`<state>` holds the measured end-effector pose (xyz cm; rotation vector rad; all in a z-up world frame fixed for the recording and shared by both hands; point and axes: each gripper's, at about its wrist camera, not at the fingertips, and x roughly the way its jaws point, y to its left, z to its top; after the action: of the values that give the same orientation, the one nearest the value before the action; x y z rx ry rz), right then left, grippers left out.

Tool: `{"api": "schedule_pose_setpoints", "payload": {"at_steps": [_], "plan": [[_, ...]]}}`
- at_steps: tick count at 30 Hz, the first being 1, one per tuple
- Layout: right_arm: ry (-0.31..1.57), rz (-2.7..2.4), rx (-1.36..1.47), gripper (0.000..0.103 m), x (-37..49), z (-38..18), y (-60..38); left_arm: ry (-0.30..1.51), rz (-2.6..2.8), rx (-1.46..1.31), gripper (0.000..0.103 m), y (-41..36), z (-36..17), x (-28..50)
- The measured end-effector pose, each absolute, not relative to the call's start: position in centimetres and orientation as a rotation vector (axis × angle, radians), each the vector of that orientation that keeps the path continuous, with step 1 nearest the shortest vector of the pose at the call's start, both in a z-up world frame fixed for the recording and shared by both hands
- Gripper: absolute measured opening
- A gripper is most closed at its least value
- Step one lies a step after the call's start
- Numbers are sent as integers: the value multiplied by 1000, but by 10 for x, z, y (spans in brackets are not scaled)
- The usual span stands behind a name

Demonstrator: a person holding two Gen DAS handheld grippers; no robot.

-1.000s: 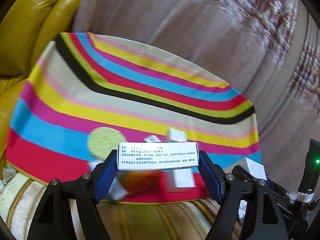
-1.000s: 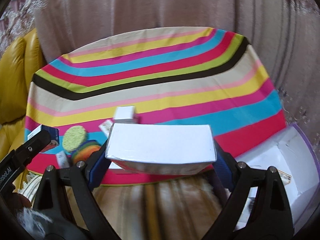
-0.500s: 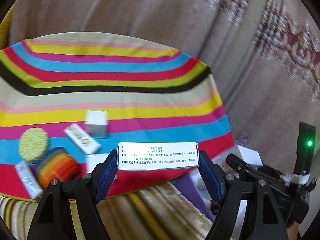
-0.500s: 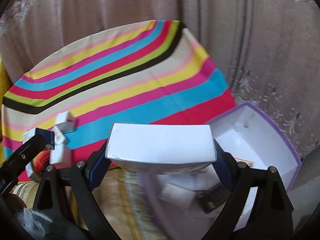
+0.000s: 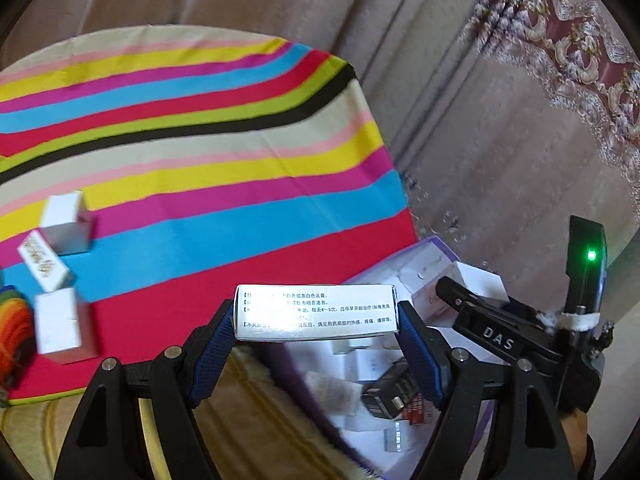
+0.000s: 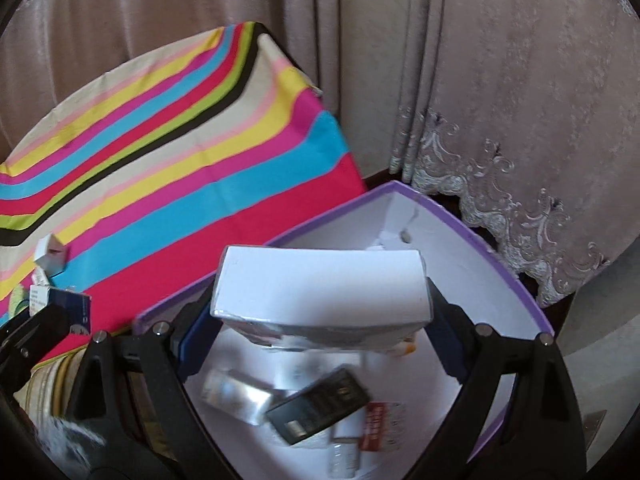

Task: Organize objects
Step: 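Carry both boxes over the purple box and open both grippers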

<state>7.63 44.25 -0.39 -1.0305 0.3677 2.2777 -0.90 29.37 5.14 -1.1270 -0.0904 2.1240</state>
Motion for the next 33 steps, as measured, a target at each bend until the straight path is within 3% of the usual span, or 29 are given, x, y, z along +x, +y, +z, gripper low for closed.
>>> {"api": "schedule_pose_setpoints", "payload": {"at_steps": [17, 33], "plan": [[382, 2213, -1087, 95, 68, -21, 482, -107, 2007, -1278, 83, 337, 22, -21], [377, 2227, -1100, 96, 67, -17, 475, -215, 2101, -1264, 83, 300, 32, -32]]}}
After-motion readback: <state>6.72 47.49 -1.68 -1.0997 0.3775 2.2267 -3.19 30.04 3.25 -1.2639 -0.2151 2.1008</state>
